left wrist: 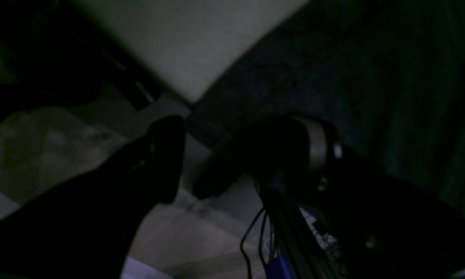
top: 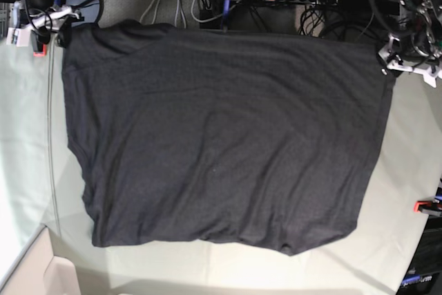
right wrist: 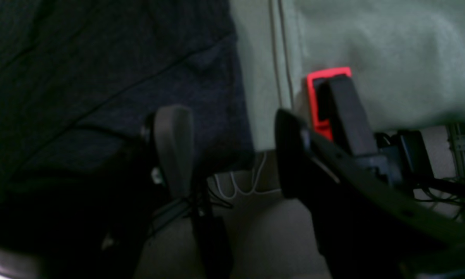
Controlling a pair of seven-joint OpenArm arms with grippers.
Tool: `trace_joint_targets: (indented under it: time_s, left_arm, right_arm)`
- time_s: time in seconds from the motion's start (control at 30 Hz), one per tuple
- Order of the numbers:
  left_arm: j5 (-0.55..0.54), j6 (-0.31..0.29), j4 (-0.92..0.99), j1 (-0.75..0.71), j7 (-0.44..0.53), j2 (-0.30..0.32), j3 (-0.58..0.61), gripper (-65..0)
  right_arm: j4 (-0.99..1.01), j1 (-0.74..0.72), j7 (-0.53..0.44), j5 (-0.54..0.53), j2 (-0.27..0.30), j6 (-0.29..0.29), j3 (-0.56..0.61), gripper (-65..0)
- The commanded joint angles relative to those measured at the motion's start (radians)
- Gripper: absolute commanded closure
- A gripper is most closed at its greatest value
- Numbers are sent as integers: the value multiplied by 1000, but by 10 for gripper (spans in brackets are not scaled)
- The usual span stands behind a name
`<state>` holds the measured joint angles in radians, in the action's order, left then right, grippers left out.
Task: Layout the t-shirt on the table in an organized manner, then fold the t-shirt properly
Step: 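Hold the corners with both grippers and stretch the shirt taut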
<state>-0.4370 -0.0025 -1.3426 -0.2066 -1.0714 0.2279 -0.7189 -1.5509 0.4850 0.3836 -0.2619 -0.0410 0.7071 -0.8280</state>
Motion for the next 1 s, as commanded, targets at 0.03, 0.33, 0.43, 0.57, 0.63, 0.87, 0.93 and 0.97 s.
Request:
trace_joint_targets:
  time_s: [0.03, 0.33, 0.43, 0.57, 0.63, 0.87, 0.93, 0.97]
  left_arm:
    - [0, 3, -13, 2, 12, 11, -6, -333]
    - [-4, 3, -4, -4, 89, 8, -6, -116]
    - [-4, 3, -5, -4, 87, 8, -6, 0]
    - [-4, 3, -5, -3, 87, 8, -6, 0]
    - [-4, 3, -13, -4, 87, 6, -6, 0]
    - [-4, 3, -16, -4, 87, -12, -12, 0]
    - [-4, 3, -16, -4, 87, -12, -12, 0]
    - [-4, 3, -16, -4, 87, -12, -12, 0]
  right_arm:
    - [-15, 7, -21, -15, 11, -9, -4, -337]
    - [-10, -7, -21, -14, 13, -9, -7, -337]
    - [-15, -7, -21, -14, 13, -9, -7, -337]
    - [-16, -7, -21, -14, 11, -9, -4, -340]
    - [-16, -9, -21, -14, 11, -9, -4, -341]
    - [34, -53, -19, -10, 13, -9, -1, -373]
    - [68, -75, -16, -9, 13, -9, -1, -376]
    - [83, -79, -19, -9, 19, -9, -1, -376]
